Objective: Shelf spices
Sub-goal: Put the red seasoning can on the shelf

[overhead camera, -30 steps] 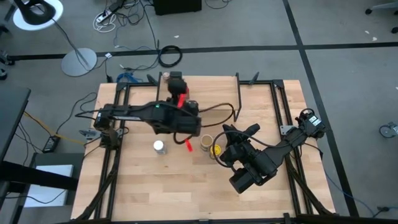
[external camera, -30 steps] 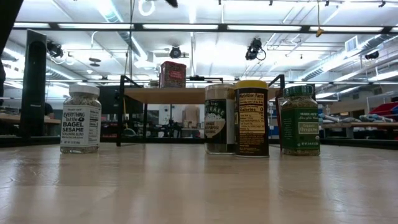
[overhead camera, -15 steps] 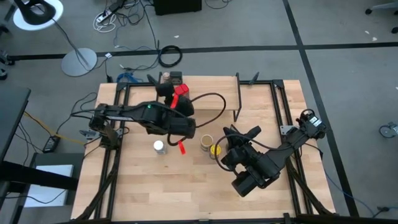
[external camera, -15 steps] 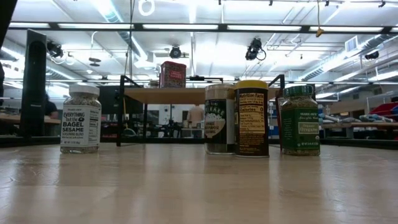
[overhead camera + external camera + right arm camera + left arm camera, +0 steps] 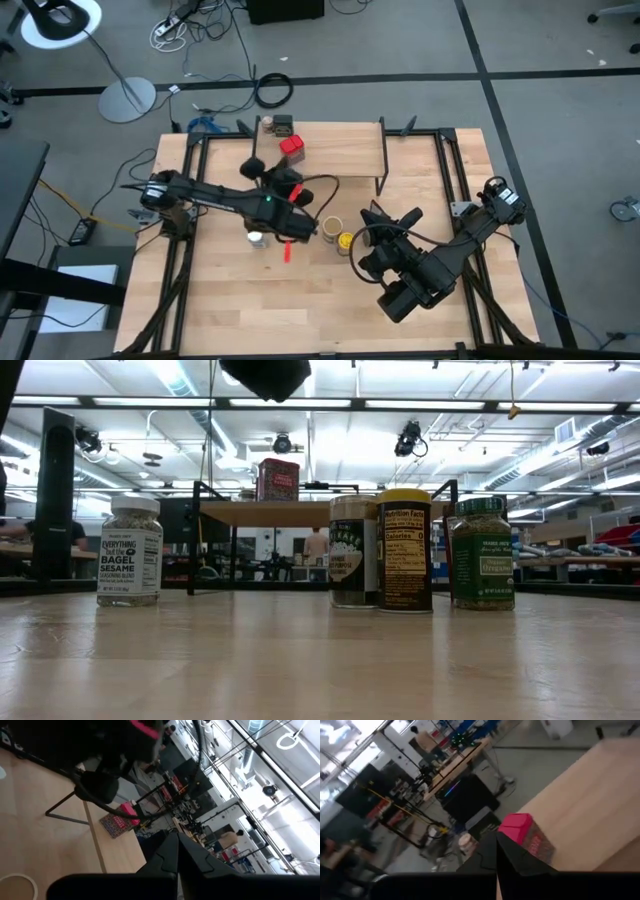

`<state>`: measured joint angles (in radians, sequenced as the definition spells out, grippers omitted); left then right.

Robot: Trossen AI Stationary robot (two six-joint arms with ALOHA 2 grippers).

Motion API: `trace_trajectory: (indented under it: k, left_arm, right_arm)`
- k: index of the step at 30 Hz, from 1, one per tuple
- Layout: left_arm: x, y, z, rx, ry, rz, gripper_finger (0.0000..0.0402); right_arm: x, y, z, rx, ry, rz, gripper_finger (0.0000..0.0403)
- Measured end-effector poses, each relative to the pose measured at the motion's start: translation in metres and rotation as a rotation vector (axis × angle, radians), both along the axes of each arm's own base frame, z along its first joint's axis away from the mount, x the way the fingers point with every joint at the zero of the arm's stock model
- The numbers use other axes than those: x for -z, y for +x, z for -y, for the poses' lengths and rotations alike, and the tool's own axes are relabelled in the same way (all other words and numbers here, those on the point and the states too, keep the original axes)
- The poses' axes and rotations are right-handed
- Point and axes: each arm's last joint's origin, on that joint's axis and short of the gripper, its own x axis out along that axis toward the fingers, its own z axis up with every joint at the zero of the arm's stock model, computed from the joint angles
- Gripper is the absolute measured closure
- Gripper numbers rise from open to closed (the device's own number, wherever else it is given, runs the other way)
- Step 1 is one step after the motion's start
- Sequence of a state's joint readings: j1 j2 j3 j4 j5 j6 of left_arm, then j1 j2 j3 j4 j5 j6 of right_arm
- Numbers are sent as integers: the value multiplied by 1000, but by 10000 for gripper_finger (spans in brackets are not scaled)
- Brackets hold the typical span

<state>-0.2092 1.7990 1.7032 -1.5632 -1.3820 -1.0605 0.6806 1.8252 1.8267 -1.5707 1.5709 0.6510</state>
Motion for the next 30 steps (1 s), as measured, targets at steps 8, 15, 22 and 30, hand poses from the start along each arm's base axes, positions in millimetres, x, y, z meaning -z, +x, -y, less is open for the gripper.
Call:
trace_trajectory:
  k: [8,15,22,30]
  left_arm:
    - [-8,-19,43,141,-25,144,401]
    - [-18,-13,101,450,-135,23,401]
    - [-47,11,147,882,-111,75,401]
    - [-120,-15,127,1086,34,275,401]
  right_arm:
    - [0,0,0,0,0,0,401]
    - [0,2,2,8,0,0,400]
    - [0,2,2,8,0,1,401]
    - [0,-1,-1,-5,0,0,401]
